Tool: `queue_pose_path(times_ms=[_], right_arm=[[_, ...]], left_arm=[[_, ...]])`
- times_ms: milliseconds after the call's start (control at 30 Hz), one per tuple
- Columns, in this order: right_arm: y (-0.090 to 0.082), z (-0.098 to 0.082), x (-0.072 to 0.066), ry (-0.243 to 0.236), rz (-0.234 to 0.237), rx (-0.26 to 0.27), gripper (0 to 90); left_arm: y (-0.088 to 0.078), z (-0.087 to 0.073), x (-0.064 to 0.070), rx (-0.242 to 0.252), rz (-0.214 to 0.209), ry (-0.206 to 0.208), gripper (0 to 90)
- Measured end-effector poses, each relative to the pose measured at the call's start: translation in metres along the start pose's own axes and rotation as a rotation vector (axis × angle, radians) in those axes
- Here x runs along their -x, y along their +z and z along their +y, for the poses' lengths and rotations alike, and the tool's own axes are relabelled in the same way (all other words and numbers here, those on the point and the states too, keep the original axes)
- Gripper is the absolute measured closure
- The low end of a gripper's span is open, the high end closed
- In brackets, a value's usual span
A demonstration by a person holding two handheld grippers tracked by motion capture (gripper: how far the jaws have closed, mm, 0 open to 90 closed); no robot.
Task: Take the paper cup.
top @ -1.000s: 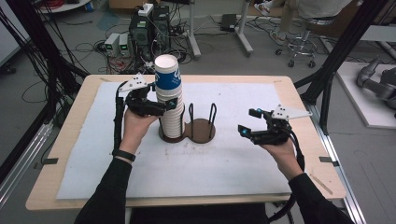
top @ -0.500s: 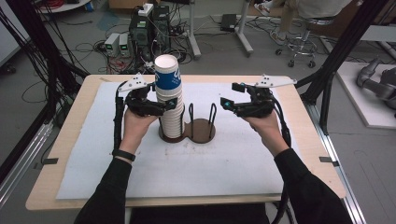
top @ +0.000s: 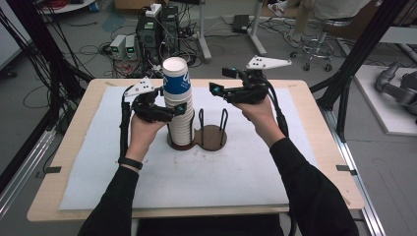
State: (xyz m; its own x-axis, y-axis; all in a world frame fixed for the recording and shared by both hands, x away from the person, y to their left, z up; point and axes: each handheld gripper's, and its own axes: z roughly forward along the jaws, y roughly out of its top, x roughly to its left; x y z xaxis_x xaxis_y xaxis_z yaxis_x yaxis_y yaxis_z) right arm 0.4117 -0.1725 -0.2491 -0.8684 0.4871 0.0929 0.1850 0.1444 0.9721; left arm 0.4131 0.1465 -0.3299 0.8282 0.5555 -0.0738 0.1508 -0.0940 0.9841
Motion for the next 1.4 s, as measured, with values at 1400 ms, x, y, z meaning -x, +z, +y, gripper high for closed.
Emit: queue_pose_path(times_ms=[1400], right_arm=[[0.072,0.069,-0.039,-0.027,0.068,0.073,29.8]], left_arm=[[0.000,0.002,0.002,-0.013,0.005,0.014,11.1]])
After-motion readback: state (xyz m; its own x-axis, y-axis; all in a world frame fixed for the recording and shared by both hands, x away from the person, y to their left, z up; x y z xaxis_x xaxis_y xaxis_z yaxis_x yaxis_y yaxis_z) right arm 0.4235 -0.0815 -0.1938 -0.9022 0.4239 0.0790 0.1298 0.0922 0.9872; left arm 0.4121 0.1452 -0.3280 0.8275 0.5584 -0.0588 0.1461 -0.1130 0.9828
